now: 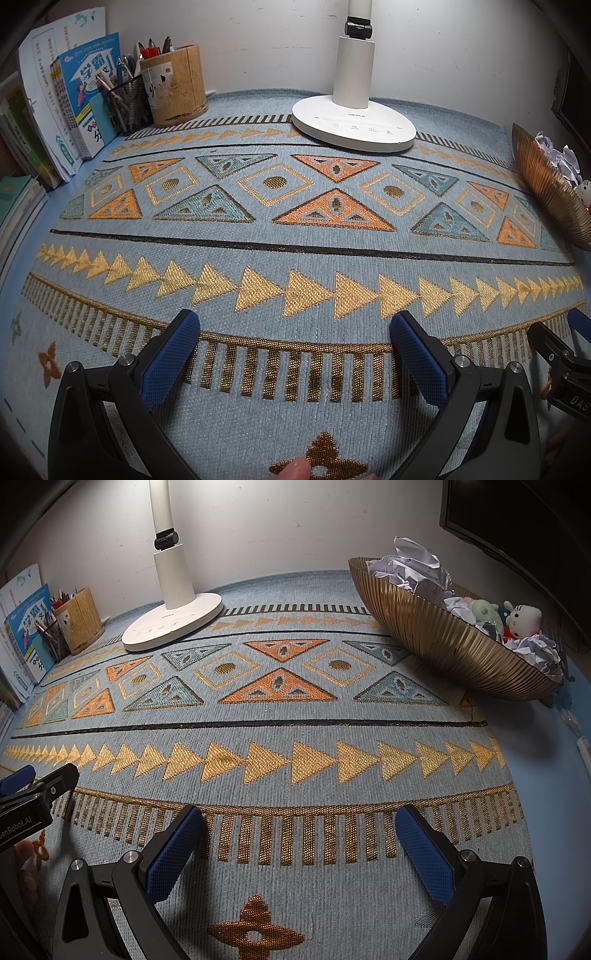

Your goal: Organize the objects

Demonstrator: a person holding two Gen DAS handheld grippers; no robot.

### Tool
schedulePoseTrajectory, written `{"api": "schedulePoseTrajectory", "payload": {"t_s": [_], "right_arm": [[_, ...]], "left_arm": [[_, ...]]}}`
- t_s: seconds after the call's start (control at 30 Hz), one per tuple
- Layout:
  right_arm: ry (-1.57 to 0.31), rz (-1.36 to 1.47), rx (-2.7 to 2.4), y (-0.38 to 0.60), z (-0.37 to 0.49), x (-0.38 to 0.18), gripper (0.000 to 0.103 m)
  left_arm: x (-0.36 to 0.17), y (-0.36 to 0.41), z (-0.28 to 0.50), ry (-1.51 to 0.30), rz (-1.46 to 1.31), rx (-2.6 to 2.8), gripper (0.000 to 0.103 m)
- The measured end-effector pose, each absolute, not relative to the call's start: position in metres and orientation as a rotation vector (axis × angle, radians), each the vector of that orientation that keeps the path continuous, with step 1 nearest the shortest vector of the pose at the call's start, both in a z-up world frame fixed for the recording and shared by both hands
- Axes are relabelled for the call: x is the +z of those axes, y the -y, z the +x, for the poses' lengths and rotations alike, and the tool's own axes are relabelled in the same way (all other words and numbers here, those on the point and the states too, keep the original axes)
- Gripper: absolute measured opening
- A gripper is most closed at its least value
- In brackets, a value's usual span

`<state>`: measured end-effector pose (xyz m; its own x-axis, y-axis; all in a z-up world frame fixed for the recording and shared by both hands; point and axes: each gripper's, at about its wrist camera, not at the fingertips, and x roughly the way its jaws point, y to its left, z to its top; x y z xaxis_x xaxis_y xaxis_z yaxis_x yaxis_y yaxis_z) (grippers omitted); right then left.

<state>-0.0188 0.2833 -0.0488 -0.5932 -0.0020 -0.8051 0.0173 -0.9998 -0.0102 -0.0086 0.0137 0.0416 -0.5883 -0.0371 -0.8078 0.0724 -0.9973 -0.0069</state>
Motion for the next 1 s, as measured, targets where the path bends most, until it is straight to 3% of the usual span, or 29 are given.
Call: {"api": "schedulePoseTrajectory", "payload": {"t_s": [1.0], "right_arm": [[-0.026, 1.412, -2.795, -0.2836, -0.0197, -0.0488, 0.103]], "left_arm": [[0.0413, -0.0133, -0.0084, -0.063, 1.394, -2.747, 0.103]]}}
